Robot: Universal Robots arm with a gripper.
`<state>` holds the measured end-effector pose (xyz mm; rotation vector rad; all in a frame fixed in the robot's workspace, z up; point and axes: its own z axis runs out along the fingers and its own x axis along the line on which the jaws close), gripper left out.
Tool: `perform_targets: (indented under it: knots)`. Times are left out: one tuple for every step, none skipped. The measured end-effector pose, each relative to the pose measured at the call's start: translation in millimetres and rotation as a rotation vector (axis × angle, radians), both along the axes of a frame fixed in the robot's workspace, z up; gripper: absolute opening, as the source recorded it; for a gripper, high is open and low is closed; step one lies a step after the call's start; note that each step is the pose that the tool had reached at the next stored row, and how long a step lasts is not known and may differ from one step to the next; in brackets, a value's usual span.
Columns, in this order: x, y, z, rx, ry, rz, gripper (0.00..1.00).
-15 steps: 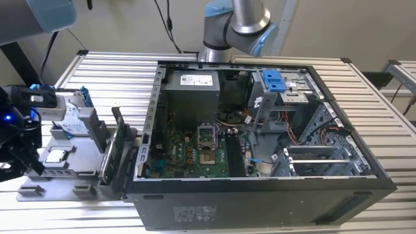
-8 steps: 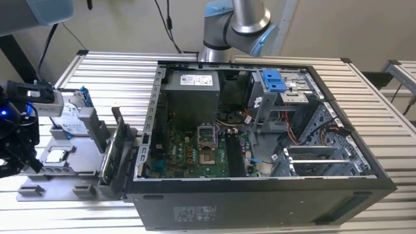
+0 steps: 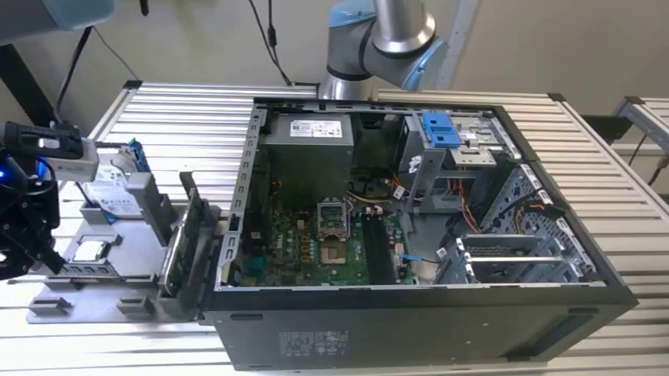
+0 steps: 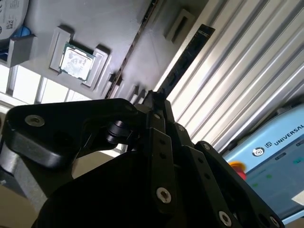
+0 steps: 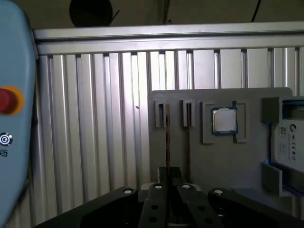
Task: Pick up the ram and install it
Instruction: 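Pick up the ram and move it above insertion slot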
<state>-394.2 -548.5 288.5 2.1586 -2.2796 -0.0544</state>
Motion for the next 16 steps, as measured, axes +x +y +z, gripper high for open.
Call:
perform_targets:
  knots:
    - [0.0, 0.0, 0.8, 0.0, -0.0001, 0.0, 0.14]
    - [0.0, 0.0, 1.7, 0.0, -0.0001, 0.0, 0.14]
    - [0.0, 0.0, 2.6, 0.0001, -0.0002, 0.0, 0.14]
    - [0.0, 0.0, 3.7, 0.0, -0.0001, 0.0, 0.14]
    - [0.0, 0.0, 4.6, 0.0001, -0.0001, 0.0, 0.14]
    - [0.0, 0.0, 5.4, 0.0001, -0.0002, 0.0, 0.14]
    - [0.0, 0.0, 6.4, 0.0, -0.0001, 0.0, 0.14]
    - [0.0, 0.0, 7.2, 0.0, 0.0, 0.0, 0.14]
    - [0.0, 0.0, 8.0, 0.0, -0.0001, 0.0, 0.14]
    - [0.0, 0.0, 8.9, 0.0, 0.0, 0.0, 0.14]
    - [0.0, 0.0, 9.7, 0.0001, -0.0001, 0.0, 0.14]
    - [0.0, 0.0, 10.6, 0.0, 0.0, 0.0, 0.14]
    - [0.0, 0.0, 11.5, -0.0001, 0.0, 0.0, 0.14]
    - [0.0, 0.0, 12.2, 0.0, -0.0001, 0.0, 0.14]
    - [0.0, 0.0, 13.0, 0.0001, -0.0001, 0.0, 0.14]
    - [0.0, 0.0, 13.9, 0.0, 0.0, 0.0, 0.14]
